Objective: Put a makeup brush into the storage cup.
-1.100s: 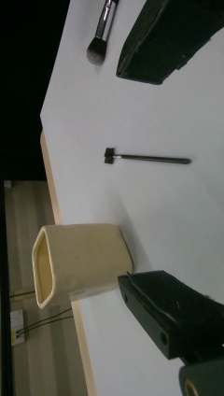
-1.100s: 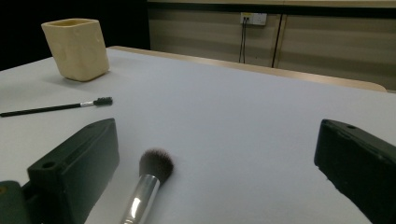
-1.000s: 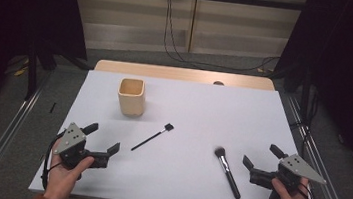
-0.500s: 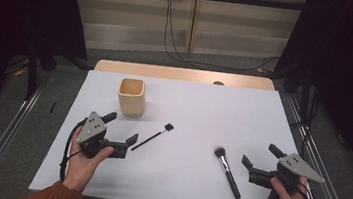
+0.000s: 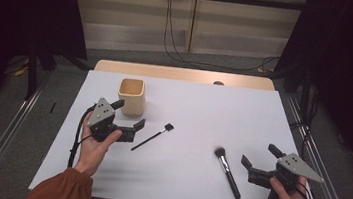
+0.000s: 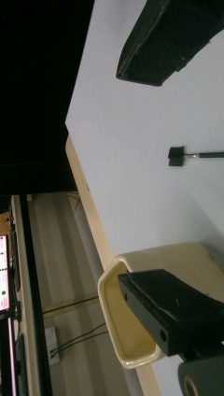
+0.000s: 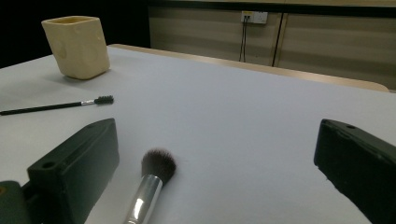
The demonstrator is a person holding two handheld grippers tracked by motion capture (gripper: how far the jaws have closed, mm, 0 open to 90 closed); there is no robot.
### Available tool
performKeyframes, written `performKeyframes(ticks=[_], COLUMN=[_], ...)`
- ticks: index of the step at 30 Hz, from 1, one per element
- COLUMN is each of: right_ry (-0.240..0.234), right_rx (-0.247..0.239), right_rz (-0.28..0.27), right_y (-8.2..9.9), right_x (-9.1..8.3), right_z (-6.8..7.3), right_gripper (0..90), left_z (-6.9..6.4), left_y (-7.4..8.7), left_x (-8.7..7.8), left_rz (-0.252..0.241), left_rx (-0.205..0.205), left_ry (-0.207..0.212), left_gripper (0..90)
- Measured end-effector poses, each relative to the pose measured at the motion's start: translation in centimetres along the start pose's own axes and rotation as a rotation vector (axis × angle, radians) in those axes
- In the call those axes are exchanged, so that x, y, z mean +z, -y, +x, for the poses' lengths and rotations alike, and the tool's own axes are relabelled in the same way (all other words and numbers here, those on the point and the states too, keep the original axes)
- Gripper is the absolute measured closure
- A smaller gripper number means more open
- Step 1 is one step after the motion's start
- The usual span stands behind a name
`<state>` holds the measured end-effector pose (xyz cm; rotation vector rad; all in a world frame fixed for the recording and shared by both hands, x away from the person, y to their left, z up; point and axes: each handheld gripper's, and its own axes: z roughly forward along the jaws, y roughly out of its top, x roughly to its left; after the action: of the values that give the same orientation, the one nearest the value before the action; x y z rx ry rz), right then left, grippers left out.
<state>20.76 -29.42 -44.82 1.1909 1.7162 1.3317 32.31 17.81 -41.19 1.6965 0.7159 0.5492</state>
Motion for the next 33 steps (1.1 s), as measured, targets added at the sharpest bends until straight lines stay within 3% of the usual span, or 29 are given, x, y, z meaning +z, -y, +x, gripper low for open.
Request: performKeyframes(ticks=[2, 7, 11, 17, 22, 25, 33], right_ry=[0.000, -0.001, -0.004, -0.004, -0.006, -0.008, -0.008], right_rx=[0.002, 0.002, 0.000, -0.001, 0.000, 0.003, 0.001], right_rz=[0.000, 0.002, 0.002, 0.001, 0.004, 0.008, 0.008], right_y=[0.0, 0.0, 0.0, 0.0, 0.0, 0.0, 0.1], right_x=[0.0, 0.0, 0.0, 0.1, 0.1, 0.1, 0.1], right_z=[-0.1, 0.0, 0.0, 0.0, 0.0, -0.1, -0.1], right_gripper=[0.0, 0.0, 0.0, 0.0, 0.0, 0.0, 0.0], left_z=[0.1, 0.2, 0.4, 0.8, 1.0, 1.2, 1.5], left_y=[-0.1, -0.4, -0.6, -1.3, -1.5, -1.6, -2.1], left_x=[0.7, 1.8, 3.0, 3.7, 4.9, 5.8, 6.5], left_rz=[0.016, 0.027, 0.048, 0.031, 0.060, 0.088, 0.121], left_rx=[0.025, 0.030, 0.019, 0.002, 0.020, 0.009, 0.017], left_ry=[-0.008, 0.008, 0.017, 0.020, 0.025, 0.034, 0.042], left_gripper=[3.7, 3.4, 3.4, 3.3, 3.3, 4.2, 4.1])
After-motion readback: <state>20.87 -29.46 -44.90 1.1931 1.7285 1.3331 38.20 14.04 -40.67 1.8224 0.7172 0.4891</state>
